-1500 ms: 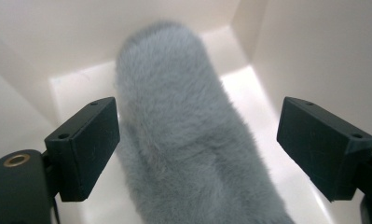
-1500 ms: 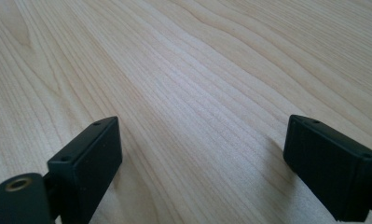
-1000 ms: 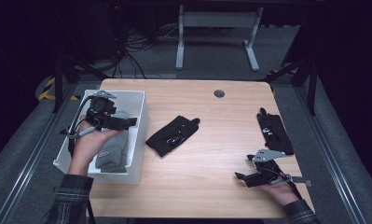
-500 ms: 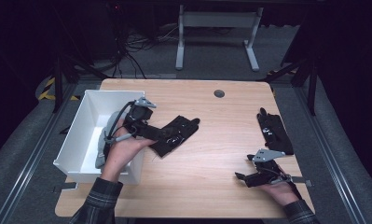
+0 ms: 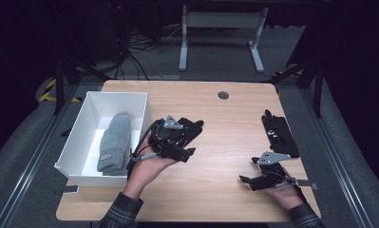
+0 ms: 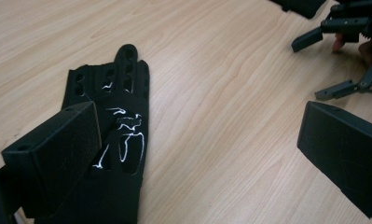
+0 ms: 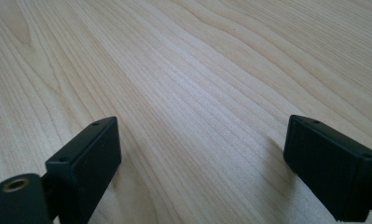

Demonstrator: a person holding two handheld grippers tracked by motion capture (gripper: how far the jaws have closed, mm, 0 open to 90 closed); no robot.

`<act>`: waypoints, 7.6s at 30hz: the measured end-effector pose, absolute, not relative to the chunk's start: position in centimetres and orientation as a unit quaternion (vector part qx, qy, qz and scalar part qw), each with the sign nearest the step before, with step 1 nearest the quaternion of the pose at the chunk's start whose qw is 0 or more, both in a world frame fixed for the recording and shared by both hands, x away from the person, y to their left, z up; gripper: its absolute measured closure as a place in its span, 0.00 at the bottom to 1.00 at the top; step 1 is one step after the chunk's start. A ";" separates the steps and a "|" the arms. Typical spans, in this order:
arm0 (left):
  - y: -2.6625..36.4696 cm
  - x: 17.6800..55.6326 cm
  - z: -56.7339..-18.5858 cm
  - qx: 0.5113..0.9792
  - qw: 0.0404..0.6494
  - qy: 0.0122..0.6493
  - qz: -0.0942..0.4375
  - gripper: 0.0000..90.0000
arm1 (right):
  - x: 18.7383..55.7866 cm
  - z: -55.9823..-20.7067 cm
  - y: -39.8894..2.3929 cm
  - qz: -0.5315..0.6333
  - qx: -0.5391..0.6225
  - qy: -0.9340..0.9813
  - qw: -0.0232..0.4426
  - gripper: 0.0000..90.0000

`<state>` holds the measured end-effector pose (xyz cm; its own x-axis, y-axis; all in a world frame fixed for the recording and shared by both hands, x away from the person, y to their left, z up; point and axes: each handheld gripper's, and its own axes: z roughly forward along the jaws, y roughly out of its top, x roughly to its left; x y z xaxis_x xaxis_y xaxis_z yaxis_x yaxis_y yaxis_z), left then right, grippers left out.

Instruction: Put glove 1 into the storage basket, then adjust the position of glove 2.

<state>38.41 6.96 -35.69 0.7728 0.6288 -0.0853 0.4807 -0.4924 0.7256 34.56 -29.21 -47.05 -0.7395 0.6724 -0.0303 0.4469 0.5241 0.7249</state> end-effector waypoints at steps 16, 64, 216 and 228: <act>4.6 36.2 -42.2 0.880 0.361 0.295 0.087 0.01 | 35.2 -45.9 -29.8 0.355 0.336 0.858 0.159 0.25; 7.9 34.3 -47.8 0.890 0.355 0.269 0.096 0.00 | 44.0 -44.6 -38.4 0.280 0.468 0.807 0.226 1.00; 0.4 38.1 -44.2 0.885 0.357 0.282 0.094 1.00 | 34.7 -46.8 -36.9 0.349 0.422 0.813 0.200 0.17; 3.3 39.3 -45.3 0.888 0.305 0.328 0.109 1.00 | 34.7 -46.8 -36.9 0.349 0.422 0.812 0.200 0.17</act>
